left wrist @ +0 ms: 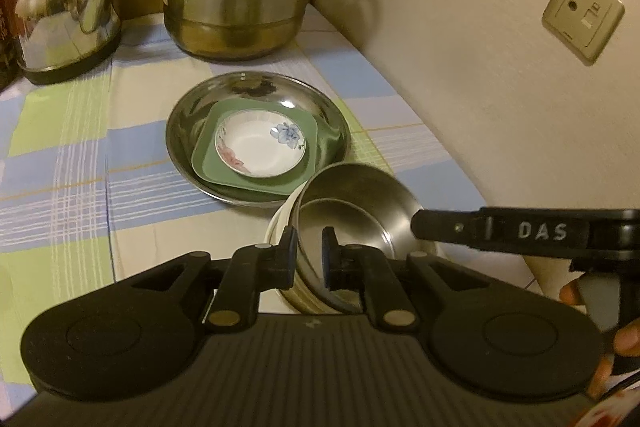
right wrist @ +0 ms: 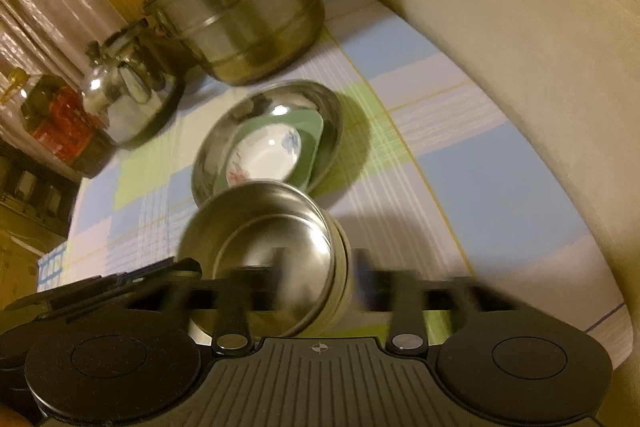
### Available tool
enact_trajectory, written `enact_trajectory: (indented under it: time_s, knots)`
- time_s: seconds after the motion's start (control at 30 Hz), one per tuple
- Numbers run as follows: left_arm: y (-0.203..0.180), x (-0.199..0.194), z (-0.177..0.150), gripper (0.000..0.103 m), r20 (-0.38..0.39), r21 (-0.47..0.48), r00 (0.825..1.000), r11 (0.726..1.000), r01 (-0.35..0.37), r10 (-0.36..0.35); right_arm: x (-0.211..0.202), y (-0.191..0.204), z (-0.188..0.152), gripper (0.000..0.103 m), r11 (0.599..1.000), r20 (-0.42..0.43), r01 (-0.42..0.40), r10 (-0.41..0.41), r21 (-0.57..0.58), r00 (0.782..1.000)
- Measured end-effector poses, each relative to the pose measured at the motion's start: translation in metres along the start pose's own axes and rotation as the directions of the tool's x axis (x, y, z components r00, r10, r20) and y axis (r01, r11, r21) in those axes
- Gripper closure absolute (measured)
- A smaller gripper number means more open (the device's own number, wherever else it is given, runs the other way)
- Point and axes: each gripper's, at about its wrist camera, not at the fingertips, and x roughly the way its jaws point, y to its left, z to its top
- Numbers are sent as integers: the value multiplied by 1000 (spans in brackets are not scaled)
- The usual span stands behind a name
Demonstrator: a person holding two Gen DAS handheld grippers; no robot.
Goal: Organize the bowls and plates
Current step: 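Lower the steel cup into the cream bowls and open the right gripper, then lift the open right gripper back away from the bowl stack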
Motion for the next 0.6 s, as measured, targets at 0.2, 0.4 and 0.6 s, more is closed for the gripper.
enact_trajectory:
  time_s: [0.2,0.4,0.6]
  knots:
    - [-9,-26,-5,91,44,18,999,1000,5,-6,-22,1,-7,46,1000,36,-26,26,-2,999]
    - [-14,-58,-22,88,56,30,998,1000,3,-4,-48,-1,-29,44,999,51,-39,40,-4,998]
    - [-16,-90,-50,83,52,37,999,999,-14,12,-75,2,-62,41,999,63,-33,35,-31,997]
